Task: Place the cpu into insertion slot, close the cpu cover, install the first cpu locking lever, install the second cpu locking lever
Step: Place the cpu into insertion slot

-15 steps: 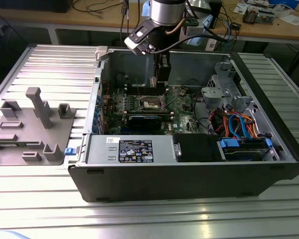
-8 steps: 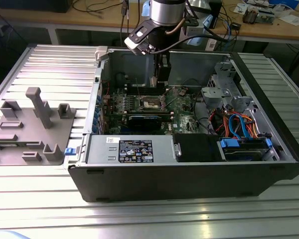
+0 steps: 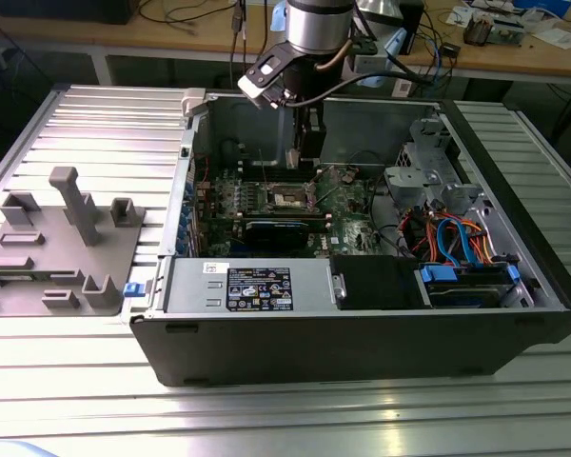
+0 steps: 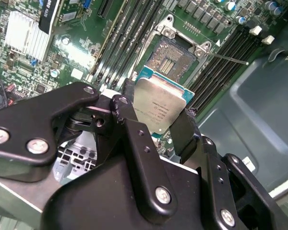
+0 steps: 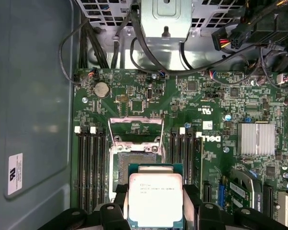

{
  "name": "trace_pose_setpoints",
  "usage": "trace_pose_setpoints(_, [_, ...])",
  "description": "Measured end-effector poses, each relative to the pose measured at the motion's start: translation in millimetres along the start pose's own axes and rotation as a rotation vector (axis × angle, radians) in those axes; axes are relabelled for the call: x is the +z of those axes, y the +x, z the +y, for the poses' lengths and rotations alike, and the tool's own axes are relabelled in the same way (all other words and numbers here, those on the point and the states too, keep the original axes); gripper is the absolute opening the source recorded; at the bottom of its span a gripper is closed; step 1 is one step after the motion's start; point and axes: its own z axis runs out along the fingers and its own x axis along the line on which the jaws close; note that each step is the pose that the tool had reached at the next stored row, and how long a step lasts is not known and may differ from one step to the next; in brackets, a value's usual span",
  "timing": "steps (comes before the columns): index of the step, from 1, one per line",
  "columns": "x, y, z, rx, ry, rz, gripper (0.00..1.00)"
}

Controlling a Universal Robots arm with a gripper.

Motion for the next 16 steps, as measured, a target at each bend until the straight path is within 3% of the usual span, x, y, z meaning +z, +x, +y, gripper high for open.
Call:
trace_pose_setpoints(9, [20.2,1.9,-1.8,0.009,-0.0006,-0.0002,0.54])
trace_pose_setpoints(16, [31.5,6.5,-2.2,0.021,-0.0010,-0.0005,0.54])
